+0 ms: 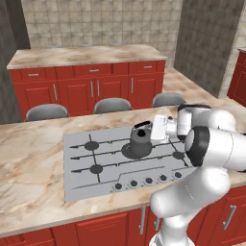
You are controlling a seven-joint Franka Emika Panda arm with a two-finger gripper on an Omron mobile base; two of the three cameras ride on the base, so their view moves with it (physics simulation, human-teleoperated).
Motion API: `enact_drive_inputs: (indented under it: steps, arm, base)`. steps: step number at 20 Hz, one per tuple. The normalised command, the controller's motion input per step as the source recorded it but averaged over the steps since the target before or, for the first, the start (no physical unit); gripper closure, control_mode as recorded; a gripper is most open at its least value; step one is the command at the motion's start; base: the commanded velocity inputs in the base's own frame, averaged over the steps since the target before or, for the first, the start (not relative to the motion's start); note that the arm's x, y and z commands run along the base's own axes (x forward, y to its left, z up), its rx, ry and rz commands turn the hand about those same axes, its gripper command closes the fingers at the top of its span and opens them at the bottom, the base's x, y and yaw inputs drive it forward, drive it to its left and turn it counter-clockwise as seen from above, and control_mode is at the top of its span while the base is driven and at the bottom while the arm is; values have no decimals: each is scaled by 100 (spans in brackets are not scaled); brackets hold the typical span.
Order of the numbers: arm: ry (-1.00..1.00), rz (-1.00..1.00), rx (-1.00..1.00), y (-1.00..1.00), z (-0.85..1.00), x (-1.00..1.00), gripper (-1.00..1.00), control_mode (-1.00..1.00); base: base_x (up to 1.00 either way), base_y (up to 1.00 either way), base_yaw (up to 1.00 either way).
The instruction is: Pick the kettle from the cabinet and place it on a stove burner. Then pick the pot from the counter and place it on another stove burner. Finally, turn both burners on.
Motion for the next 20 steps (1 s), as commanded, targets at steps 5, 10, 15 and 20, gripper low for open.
enact_drive_inputs:
  steps: [5, 10, 15, 20]
  arm:
    - [0, 0, 0, 0, -15, 24, 100, -100]
    - [0, 0, 0, 0, -18, 21, 100, -100]
    - [0, 0, 0, 2, -16, 18, 100, -100]
    - [0, 0, 0, 10, -12, 24, 100, -100]
  base:
    - [0, 0, 0]
    - [0, 0, 0]
    - [0, 0, 0]
    - [0, 0, 0]
